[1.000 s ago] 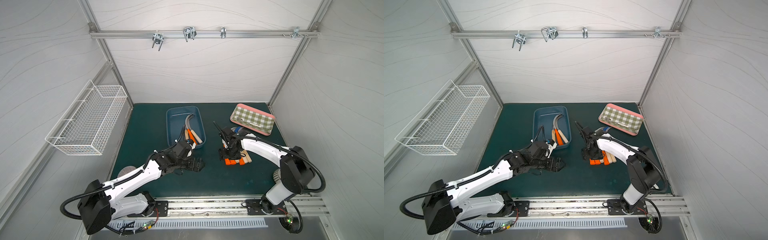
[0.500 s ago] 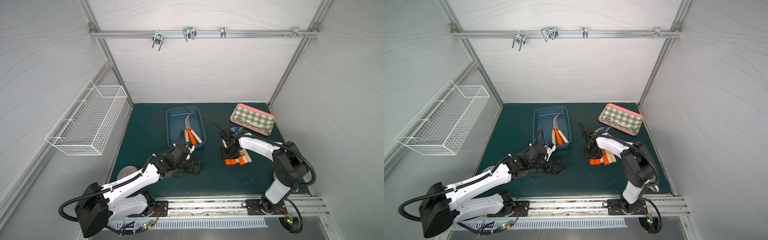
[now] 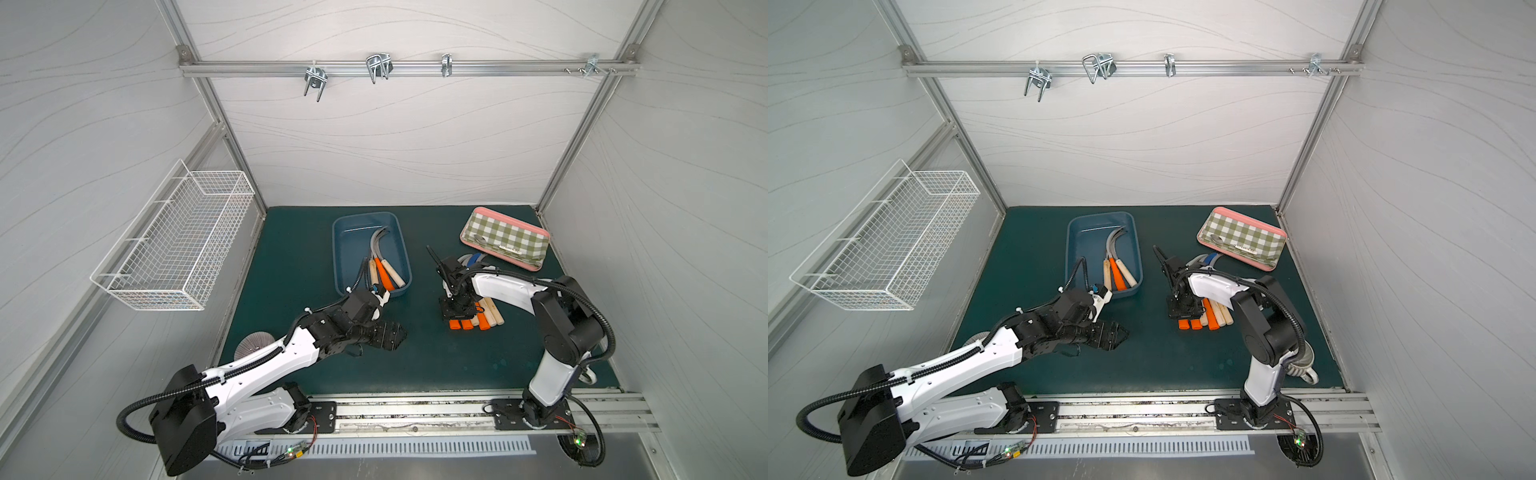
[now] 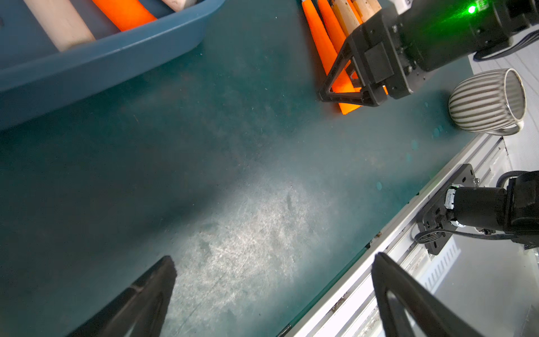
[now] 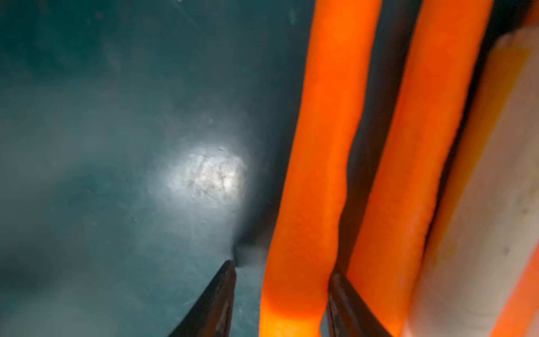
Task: Put small sickles into storage boxes
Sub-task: Pick up the sickle at the center of the board.
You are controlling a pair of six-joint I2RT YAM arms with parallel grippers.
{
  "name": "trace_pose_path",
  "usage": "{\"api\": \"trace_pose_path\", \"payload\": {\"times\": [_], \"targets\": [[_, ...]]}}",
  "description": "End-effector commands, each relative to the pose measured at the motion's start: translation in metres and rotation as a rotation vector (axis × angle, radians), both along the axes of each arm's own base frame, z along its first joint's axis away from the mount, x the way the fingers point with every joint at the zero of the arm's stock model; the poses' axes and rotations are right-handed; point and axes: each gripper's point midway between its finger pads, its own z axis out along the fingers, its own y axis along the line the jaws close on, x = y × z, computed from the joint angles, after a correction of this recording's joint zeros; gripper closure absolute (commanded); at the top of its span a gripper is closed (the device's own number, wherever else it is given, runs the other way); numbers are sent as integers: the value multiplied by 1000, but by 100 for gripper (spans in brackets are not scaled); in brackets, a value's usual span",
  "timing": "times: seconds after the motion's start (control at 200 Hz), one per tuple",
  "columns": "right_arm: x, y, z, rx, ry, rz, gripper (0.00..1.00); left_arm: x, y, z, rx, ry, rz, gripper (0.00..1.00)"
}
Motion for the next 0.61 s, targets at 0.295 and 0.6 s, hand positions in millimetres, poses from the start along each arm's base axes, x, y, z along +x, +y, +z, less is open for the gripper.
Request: {"api": "trace_pose_path", "payload": {"times": [0.295, 0.6], "targets": [[-4, -2, -12, -20, 31, 23, 84, 11, -6, 26, -26, -68, 5, 1], [3, 7, 8, -5, -3, 44, 88, 14, -8, 30, -24, -71, 11, 1]]}}
